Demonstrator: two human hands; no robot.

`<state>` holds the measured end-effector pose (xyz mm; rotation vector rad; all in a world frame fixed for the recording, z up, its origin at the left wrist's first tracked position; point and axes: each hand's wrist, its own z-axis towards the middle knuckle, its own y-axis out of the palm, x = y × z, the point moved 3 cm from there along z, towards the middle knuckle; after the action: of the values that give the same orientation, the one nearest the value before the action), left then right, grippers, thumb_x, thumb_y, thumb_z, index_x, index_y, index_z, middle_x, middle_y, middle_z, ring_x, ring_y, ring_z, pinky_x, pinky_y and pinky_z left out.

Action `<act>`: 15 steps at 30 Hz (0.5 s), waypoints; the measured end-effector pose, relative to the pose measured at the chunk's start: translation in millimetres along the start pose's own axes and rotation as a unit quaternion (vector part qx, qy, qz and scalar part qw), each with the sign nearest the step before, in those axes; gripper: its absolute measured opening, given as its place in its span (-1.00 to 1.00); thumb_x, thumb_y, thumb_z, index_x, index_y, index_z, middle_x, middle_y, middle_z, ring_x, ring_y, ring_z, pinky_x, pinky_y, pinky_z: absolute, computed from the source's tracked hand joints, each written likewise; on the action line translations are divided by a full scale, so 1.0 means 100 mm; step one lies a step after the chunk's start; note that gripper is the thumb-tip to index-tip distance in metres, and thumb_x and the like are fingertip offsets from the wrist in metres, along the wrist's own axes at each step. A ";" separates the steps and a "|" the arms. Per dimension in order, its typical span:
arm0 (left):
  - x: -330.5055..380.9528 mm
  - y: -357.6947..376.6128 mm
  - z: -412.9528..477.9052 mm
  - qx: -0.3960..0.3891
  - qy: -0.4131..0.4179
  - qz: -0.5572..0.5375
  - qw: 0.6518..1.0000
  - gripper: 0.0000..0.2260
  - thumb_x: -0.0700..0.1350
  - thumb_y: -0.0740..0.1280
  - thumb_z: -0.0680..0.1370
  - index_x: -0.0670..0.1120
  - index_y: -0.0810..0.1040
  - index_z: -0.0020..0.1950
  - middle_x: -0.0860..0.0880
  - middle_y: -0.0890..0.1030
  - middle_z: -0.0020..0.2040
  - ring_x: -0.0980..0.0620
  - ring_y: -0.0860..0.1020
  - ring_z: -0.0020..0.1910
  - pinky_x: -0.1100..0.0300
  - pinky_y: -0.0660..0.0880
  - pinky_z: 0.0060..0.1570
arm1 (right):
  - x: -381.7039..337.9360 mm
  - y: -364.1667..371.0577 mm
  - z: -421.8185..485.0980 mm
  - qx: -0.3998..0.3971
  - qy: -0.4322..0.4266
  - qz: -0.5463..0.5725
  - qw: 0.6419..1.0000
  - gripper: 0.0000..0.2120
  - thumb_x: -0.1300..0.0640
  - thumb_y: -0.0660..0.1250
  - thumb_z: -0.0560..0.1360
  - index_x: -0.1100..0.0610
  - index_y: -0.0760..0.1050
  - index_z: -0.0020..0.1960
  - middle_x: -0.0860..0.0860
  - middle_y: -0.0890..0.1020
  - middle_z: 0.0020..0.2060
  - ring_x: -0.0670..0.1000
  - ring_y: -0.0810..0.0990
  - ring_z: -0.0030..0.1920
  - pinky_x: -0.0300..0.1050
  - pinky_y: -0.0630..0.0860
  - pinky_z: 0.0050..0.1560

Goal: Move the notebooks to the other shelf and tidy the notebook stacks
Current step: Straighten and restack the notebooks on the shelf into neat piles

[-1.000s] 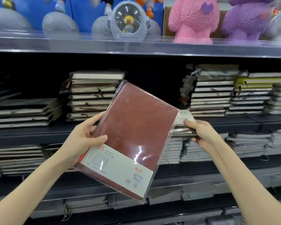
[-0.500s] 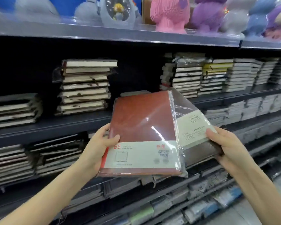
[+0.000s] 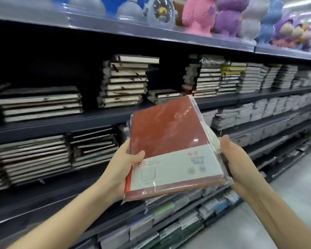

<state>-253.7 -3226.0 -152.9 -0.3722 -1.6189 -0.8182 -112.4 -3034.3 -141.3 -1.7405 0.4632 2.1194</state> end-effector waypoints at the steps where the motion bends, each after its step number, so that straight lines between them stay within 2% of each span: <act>1: 0.04 -0.07 -0.11 0.006 0.015 0.007 1.000 -0.63 -0.31 0.19 0.59 0.09 0.49 0.25 -0.03 0.68 0.06 -0.17 0.65 -0.01 -0.14 0.60 -0.08 | -0.07 0.12 -0.04 -0.014 -0.010 -0.029 0.999 -0.13 -0.45 0.34 0.21 0.28 0.49 0.15 0.24 0.67 -0.04 0.26 0.65 0.00 0.23 0.61 -0.07; 2: 0.09 -0.15 -0.21 0.016 0.031 0.015 0.999 -0.62 -0.31 0.20 0.59 0.14 0.52 0.22 0.00 0.68 0.05 -0.17 0.65 0.01 -0.17 0.58 -0.02 | -0.14 0.25 -0.07 -0.028 -0.025 -0.047 0.998 -0.09 -0.45 0.42 0.12 0.27 0.49 0.14 0.20 0.68 -0.08 0.22 0.67 -0.03 0.14 0.62 -0.14; 3: 0.16 -0.22 -0.32 0.025 0.047 0.020 0.998 -0.61 -0.31 0.20 0.58 0.18 0.55 0.16 0.00 0.68 0.04 -0.17 0.65 0.02 -0.17 0.58 -0.01 | -0.20 0.34 -0.08 -0.045 -0.036 -0.046 0.997 -0.16 -0.37 0.50 0.12 0.24 0.50 0.12 0.14 0.69 -0.14 0.15 0.69 -0.10 0.01 0.62 -0.23; 5: 0.31 -0.36 -0.51 0.055 0.083 0.027 0.995 -0.60 -0.31 0.22 0.57 0.22 0.58 0.05 0.01 0.69 0.00 -0.17 0.65 0.00 -0.12 0.60 -0.04 | -0.27 0.56 -0.07 -0.076 -0.039 -0.016 0.996 -0.51 -0.04 0.54 0.27 0.21 0.52 0.06 0.09 0.70 -0.21 0.10 0.69 -0.19 -0.13 0.58 -0.33; 7: 0.46 -0.52 -0.67 0.104 0.115 0.049 0.987 -0.63 -0.31 0.25 0.55 0.21 0.55 -0.02 0.08 0.70 -0.11 -0.12 0.66 -0.09 -0.09 0.58 -0.05 | -0.34 0.79 -0.04 -0.090 -0.032 0.010 0.995 -0.68 0.15 0.49 0.33 0.20 0.51 0.02 0.09 0.70 -0.25 0.10 0.69 -0.24 -0.12 0.58 -0.36; 9: 0.59 -0.68 -0.80 0.154 0.126 0.058 0.978 -0.69 -0.30 0.27 0.54 0.14 0.54 0.01 0.09 0.70 -0.17 -0.08 0.66 -0.16 -0.09 0.57 -0.07 | -0.37 1.00 0.03 -0.101 -0.034 0.004 0.994 -0.66 0.12 0.46 0.35 0.22 0.51 0.06 0.14 0.70 -0.19 0.13 0.69 -0.20 -0.08 0.60 -0.32; 12: 0.78 -0.88 -0.93 0.196 0.131 0.087 0.968 -0.75 -0.31 0.26 0.54 -0.03 0.56 0.12 -0.13 0.68 -0.04 -0.09 0.66 -0.17 -0.12 0.59 -0.09 | -0.44 1.32 0.13 -0.127 -0.040 0.005 0.991 -0.58 0.06 0.43 0.39 0.28 0.48 0.13 0.20 0.69 -0.08 0.16 0.69 -0.12 -0.06 0.61 -0.27; 13: 0.85 -0.95 -0.97 0.212 0.138 0.092 0.963 -0.76 -0.32 0.26 0.54 -0.05 0.56 0.11 -0.13 0.69 -0.09 -0.06 0.67 -0.22 -0.04 0.62 -0.20 | -0.45 1.42 0.18 -0.135 -0.039 0.010 0.990 -0.59 0.06 0.38 0.41 0.30 0.48 0.14 0.20 0.69 -0.06 0.15 0.69 -0.11 -0.08 0.61 -0.26; 15: 1.00 -1.06 -1.00 0.246 0.150 0.094 0.953 -0.78 -0.33 0.26 0.55 -0.10 0.54 0.12 -0.08 0.68 -0.20 0.03 0.66 -0.36 0.19 0.56 -0.45 | -0.49 1.62 0.29 -0.147 -0.026 0.025 0.988 -0.66 0.09 0.31 0.49 0.33 0.49 0.14 0.20 0.68 -0.03 0.14 0.68 -0.08 -0.08 0.61 -0.21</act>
<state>-272.6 -3388.5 -86.5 -0.0396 -1.4156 -0.2903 -205.1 -3166.4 -83.6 -1.8364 0.1865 2.3613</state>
